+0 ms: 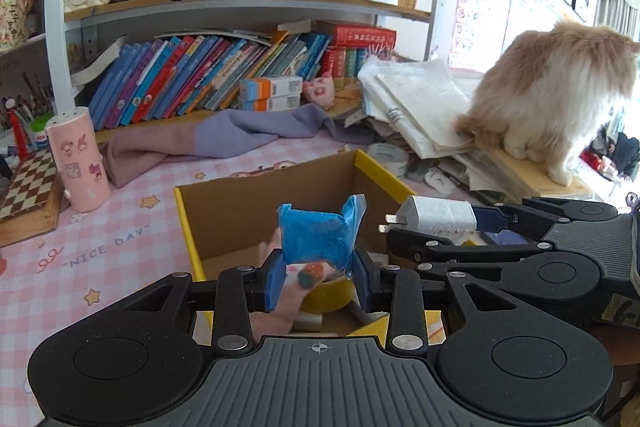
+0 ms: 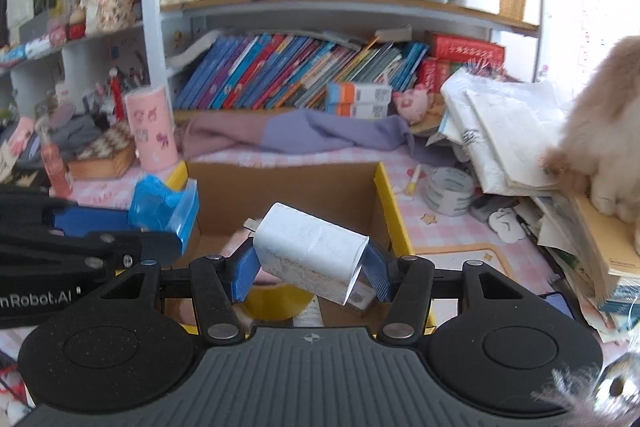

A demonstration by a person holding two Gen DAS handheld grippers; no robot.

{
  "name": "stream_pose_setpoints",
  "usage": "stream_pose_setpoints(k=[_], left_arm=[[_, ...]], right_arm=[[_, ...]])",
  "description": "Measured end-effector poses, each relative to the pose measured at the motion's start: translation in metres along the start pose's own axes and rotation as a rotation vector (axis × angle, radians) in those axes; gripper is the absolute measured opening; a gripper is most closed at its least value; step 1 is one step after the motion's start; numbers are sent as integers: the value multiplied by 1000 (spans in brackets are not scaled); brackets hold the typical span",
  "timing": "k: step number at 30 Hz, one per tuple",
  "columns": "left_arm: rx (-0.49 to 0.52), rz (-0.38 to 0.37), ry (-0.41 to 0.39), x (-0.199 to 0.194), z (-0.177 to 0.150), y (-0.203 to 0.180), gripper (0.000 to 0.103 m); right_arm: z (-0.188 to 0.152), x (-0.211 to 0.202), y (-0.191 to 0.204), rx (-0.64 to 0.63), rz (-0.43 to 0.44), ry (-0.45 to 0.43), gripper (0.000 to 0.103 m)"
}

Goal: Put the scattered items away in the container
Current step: 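Lower the bag and charger into the yellow box and open both grippers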

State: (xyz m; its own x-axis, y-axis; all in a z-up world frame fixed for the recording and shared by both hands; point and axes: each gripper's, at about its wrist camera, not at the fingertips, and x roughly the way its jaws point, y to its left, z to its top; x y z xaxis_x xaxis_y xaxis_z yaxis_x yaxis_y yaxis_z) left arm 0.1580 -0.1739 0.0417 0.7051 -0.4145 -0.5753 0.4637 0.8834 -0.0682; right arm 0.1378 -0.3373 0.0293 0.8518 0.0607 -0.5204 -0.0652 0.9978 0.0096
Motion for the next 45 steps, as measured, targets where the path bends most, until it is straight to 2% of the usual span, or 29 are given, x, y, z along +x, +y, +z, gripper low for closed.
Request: stream_pose_setpoints(k=[7,12,17,22,28,34,38,45], left_arm=[[-13,52,70,23,-6,-1,34],[-7,76,99,37,-8,-5,34],[-29,106,117,46,-12,-4,34],[-64,139,145,52,-21,0,35],[-103,148,133,50,-26,1,37],[-136,156,125,48,-28,2,38],[-129,185,114,45,-29,-1,49],[-134,227,69,32,-26,-4,69]], right_arm=[[-8,27,-3,-74,43,62,54],[-17,45,-6,-106,71,126,54],[-17,58,-11,-119,111,147,54],[-14,69,-18,-115,190,171,54],[-13,87,-31,32,315,286,54],[-13,90,-32,53,352,320,54],[-13,89,-31,56,349,317,55],[-13,76,-34,66,334,257,56]])
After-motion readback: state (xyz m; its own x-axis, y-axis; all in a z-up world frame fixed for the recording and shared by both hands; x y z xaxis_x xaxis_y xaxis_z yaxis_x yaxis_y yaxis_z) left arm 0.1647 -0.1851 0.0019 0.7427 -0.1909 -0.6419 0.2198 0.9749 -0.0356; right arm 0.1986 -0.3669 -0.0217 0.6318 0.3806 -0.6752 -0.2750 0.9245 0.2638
